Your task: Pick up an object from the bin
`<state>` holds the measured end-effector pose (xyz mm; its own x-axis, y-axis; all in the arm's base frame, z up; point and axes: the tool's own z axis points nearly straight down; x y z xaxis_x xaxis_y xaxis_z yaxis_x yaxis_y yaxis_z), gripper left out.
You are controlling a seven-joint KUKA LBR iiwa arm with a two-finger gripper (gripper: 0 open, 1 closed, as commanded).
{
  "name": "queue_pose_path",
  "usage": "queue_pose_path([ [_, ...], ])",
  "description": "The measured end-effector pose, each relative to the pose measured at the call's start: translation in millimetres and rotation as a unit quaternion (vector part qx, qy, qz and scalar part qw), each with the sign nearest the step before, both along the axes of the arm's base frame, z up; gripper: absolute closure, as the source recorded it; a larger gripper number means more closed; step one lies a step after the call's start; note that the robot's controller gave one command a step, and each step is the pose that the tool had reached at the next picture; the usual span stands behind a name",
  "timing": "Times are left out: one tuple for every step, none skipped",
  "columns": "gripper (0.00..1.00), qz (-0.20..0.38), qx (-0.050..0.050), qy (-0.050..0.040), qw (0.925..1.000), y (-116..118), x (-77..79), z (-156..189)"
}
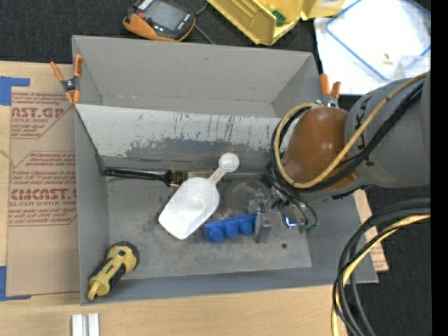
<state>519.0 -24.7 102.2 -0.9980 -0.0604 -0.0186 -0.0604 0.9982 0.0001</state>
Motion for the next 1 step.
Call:
queue_pose_path([
  [1.0, 0.014, -0.001, 0.0003, 0.9999, -1.3, -1.5, 6.9],
])
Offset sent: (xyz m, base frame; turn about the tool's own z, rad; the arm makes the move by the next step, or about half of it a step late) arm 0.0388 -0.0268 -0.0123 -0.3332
